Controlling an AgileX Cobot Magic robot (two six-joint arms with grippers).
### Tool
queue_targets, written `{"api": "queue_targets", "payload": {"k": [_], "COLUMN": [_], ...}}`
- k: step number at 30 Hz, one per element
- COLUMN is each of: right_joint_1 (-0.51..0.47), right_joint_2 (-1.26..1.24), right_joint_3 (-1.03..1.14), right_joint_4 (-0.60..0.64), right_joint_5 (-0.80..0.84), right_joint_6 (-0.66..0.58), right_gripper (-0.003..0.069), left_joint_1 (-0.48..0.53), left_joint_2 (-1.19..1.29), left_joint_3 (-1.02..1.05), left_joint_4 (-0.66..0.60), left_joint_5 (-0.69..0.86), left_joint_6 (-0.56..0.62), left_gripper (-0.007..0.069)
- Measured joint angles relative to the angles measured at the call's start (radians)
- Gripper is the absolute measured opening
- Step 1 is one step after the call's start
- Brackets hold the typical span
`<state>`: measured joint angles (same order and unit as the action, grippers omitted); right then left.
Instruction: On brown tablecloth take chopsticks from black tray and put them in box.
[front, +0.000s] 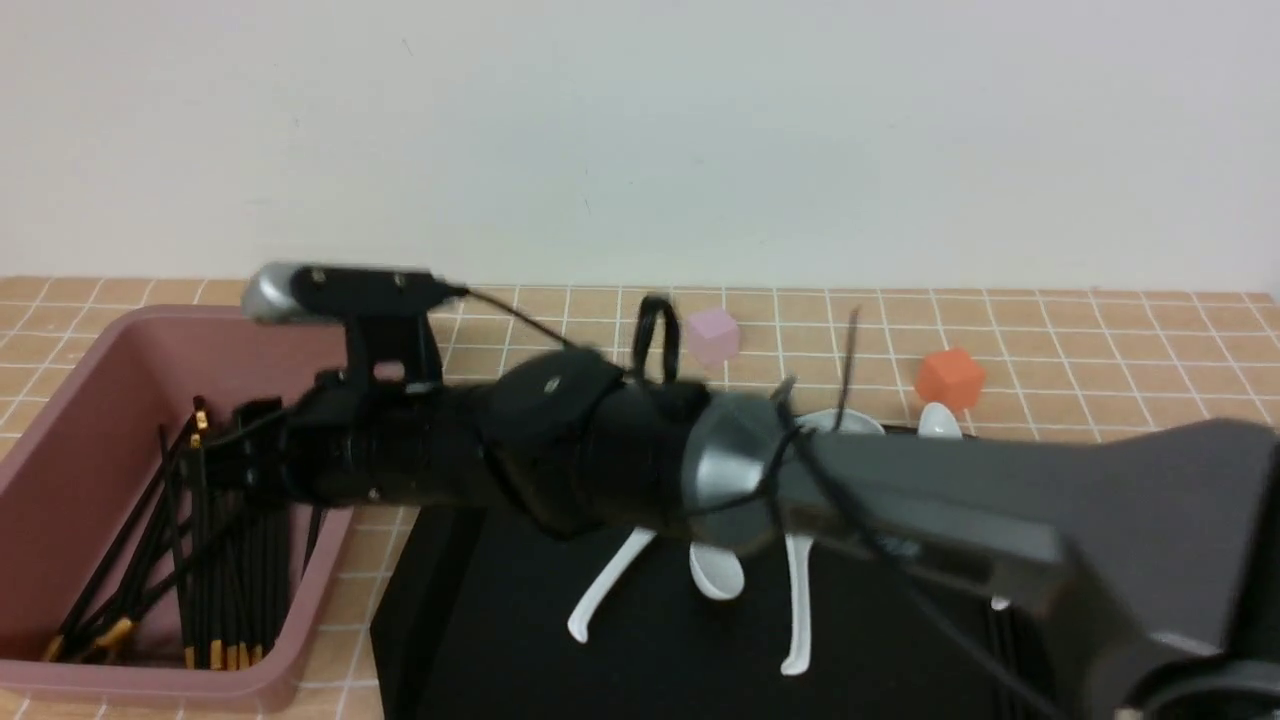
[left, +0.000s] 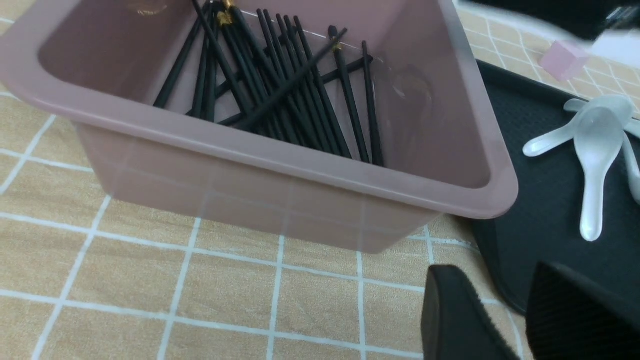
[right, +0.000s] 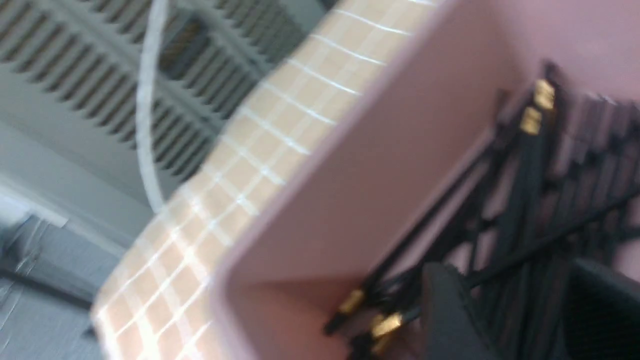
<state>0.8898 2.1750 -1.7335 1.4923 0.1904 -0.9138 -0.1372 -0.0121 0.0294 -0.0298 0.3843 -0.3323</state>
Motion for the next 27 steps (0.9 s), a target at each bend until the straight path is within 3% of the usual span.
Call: {"api": "queue_targets", "payload": {"k": [3,9,14,18,23,27], "right_joint_1": [-0.048,-0.188,-0.287,-0.313,-0.313,-0.313], "right_joint_2": [-0.075,-0.242,-0.407,-0.539,-0.750,-0.945], "right_joint_3": [0.000,0.000,0.000,0.000,0.052,0.176], "right_joint_4": [-0.108,-0.453,-0.856,-1.143,-1.324,-1.374], "right_joint_5": [0.164,0.566,0.864,1.027,1.054,1.059], "right_joint_6": [0.056,0.346,0.588,0.716,0.831,0.880], "right_gripper": [0.0208,-0.0003,-0.0006,-0.0002,0.0000,0.0000], "left_joint_1": [0.000,0.000,0.000,0.000,0.000,0.000], "left_joint_2": [0.000,0.000,0.000,0.000,0.000,0.000], "left_joint_3": [0.000,0.000,0.000,0.000,0.000,0.000], "left_joint_4": [0.000,0.000,0.000,0.000,0.000,0.000], "left_joint_5": [0.000,0.000,0.000,0.000,0.000,0.000], "left_joint_6": [0.000,0.000,0.000,0.000,0.000,0.000], "left_gripper": [0.0238,0.0238,0.0238,0.0238,0.0238,0.0238]}}
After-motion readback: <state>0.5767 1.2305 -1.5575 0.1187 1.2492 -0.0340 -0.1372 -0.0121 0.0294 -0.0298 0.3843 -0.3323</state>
